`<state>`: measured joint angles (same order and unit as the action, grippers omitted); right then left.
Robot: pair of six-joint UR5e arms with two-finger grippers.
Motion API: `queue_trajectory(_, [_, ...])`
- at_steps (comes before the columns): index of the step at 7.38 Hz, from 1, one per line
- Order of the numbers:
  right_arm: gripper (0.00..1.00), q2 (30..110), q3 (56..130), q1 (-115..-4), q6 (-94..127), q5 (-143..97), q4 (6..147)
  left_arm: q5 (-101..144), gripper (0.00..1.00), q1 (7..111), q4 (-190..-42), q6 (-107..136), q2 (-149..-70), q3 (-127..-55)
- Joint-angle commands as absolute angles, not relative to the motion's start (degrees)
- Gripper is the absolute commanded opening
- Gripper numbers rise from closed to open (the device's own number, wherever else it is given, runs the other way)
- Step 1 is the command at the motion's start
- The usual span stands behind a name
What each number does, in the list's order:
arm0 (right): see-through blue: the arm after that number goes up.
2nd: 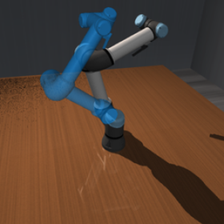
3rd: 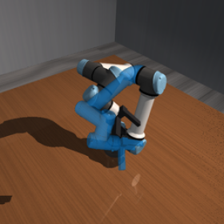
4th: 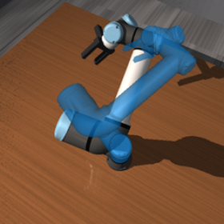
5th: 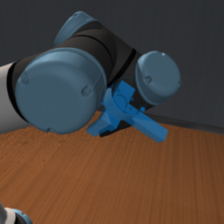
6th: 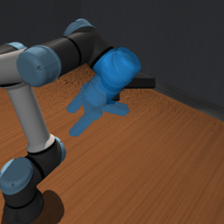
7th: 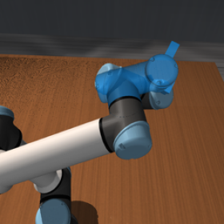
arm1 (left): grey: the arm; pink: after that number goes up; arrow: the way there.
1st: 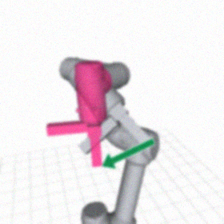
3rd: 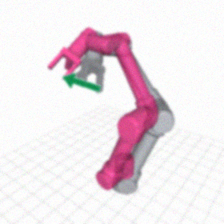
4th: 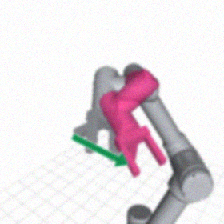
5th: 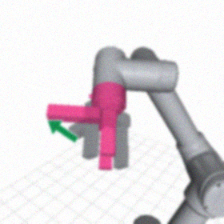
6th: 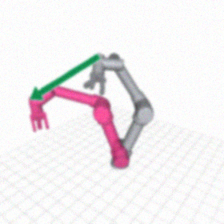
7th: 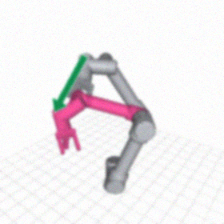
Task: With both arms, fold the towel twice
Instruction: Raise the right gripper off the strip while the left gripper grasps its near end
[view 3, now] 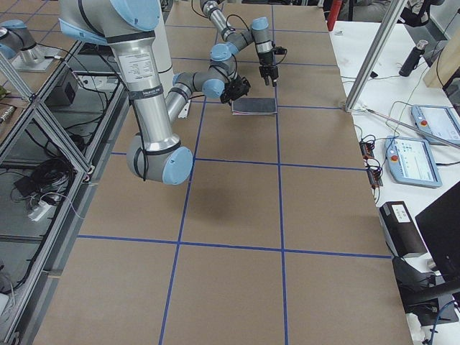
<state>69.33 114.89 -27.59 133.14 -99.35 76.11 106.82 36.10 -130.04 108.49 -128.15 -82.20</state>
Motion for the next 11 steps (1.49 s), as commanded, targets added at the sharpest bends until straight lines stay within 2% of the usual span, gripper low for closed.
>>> queue_trajectory(1, [1.0,70.22,114.35,-29.26,125.38,-99.23,76.03,99.82,0.67,28.88,-121.17,113.72,-124.38,-92.94])
queue_trajectory(3, [1.0,71.19,113.39,-31.8,120.34,-99.31,76.11,91.95,0.67,20.76,-112.44,114.34,-122.08,-100.08])
queue_trajectory(4, [1.0,72.15,112.94,-31.99,116.58,-99.49,76.2,91.5,0.95,18.31,-112.33,116.61,-121.82,-99.93])
queue_trajectory(5, [1.0,73.2,112.94,-33.12,113.76,-101.84,76.11,89.75,1.0,16.45,-112.32,117.07,-122.16,-99.32])
queue_trajectory(6, [1.0,73.91,112.94,-33.83,113.38,-102.39,76.03,89.04,1.0,16.17,-112.32,116.81,-122.17,-99.06])
queue_trajectory(7, [1.0,74.09,112.94,-33.92,113.38,-102.39,76.03,89.12,0.97,16.17,-112.76,116.37,-122.25,-98.01])
queue_trajectory(8, [1.0,74.87,112.94,-33.93,113.29,-102.48,75.94,89.12,0.83,16.35,-114.16,116.28,-122.6,-97.22])
queue_trajectory(10, [1.0,75.58,112.85,-34.28,112.59,-102.48,75.85,89.12,0.64,16.44,-114.87,116.28,-122.69,-96.86])
queue_trajectory(11, [1.0,75.59,112.85,-34.28,112.59,-102.39,75.85,89.12,0.6,16.61,-114.96,116.28,-122.7,-96.86])
